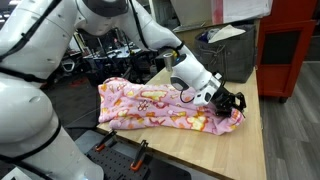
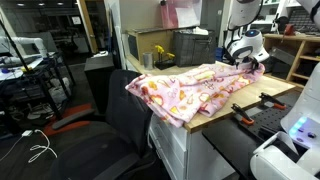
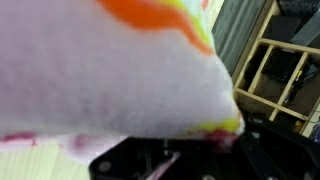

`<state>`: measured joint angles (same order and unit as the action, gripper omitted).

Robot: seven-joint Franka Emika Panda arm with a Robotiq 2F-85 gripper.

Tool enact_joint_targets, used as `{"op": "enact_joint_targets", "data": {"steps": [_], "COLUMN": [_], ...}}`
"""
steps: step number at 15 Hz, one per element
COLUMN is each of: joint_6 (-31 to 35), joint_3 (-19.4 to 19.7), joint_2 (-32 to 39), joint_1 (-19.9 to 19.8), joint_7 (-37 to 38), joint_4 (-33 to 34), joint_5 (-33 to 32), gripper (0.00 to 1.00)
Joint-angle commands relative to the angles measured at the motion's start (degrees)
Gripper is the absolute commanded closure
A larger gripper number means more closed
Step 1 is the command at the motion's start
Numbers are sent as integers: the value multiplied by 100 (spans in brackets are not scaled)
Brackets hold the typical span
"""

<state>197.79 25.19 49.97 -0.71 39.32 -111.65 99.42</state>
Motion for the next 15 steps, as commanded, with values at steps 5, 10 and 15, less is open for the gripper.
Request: {"op": "enact_joint_targets", "data": {"steps": [5,10,15], "joint_6": [36,33,30], "joint_3": [-664,-712,-815], "joint_2": [-1474,-1730,-1927], "joint_1": [-689,-761,-801], "joint_7": [-499,-352,-386], "joint_4": [-754,-768,-819], "joint_5": [133,248,354], "gripper": [98,98,44]}}
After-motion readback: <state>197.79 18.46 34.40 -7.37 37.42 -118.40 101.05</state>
